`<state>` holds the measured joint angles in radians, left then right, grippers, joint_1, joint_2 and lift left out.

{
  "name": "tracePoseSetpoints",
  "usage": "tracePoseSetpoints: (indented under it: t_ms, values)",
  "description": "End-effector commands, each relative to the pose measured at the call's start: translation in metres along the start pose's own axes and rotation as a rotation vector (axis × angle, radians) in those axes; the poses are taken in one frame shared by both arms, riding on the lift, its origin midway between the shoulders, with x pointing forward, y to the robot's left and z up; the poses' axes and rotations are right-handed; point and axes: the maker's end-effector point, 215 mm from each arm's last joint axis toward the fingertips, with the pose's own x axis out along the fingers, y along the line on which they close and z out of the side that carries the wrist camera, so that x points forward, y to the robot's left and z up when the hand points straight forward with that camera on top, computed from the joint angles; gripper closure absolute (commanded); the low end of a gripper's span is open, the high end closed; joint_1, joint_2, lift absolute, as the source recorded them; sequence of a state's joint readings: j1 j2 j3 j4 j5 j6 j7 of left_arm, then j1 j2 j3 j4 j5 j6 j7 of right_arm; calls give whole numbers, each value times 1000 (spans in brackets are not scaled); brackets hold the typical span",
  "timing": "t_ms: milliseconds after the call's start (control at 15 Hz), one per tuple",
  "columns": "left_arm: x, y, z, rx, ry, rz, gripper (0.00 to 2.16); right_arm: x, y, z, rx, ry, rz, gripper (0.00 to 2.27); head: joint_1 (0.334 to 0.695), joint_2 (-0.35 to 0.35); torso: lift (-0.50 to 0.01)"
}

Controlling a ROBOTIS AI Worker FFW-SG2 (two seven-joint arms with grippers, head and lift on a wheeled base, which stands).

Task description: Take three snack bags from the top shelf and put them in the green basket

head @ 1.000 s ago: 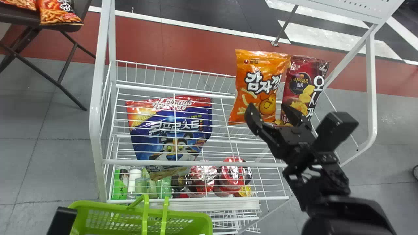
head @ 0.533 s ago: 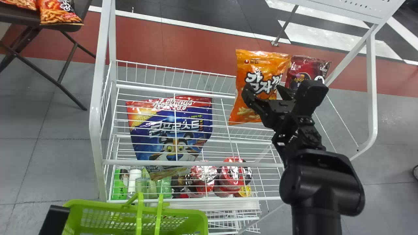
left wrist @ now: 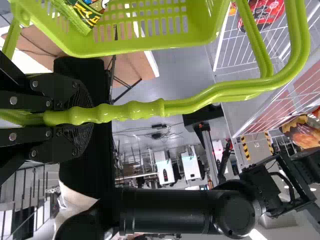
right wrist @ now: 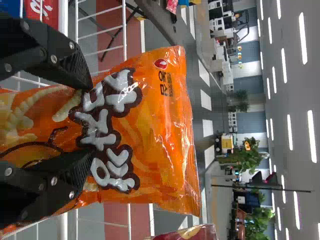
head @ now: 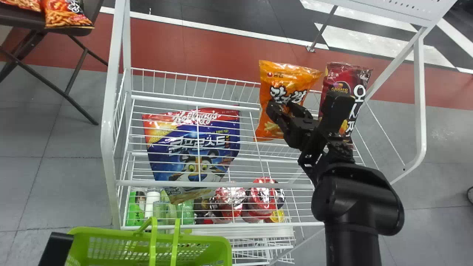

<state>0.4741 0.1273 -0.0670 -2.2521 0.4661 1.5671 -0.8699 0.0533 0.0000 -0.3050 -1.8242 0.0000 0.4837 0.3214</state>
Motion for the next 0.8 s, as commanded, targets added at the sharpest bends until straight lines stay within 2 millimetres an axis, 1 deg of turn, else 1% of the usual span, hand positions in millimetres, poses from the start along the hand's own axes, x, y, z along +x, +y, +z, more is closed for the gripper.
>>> tracePoseSetpoints:
  t_ms: [0, 67, 200, 333, 400, 600, 667, 733]
  values:
    - [1, 0, -2, -3, 5, 1, 1551, -14, 0, -1, -3, -5, 1, 2243, 695, -350, -28]
    - [1, 0, -2, -3, 5, 1, 1551, -21, 1, 9, -7, -25, 6, 2243, 695, -350, -28]
    - [1, -1, -2, -1, 6, 0, 1551, -52, 13, 22, 3, -54, 42, 2243, 695, -350, -28]
    - [0, 0, -1, -2, 3, 4, 1555, -93, 32, 34, 15, -66, 109, 2243, 695, -350, -28]
    - [-1, 1, 0, -2, 1, 5, 1551, -118, 37, 33, 45, -58, 132, 2243, 695, -350, -28]
    - [-2, 2, 2, 0, -4, 8, 1551, -182, 64, 9, 102, 33, 215, 2243, 695, -350, -28]
    - [-2, 2, 3, 0, -5, 8, 1555, -203, 78, -4, 121, 78, 258, 2243, 695, -350, -28]
    - [-2, 2, 4, 2, -7, 9, 1551, -219, 88, -16, 130, 124, 287, 2243, 695, -350, -28]
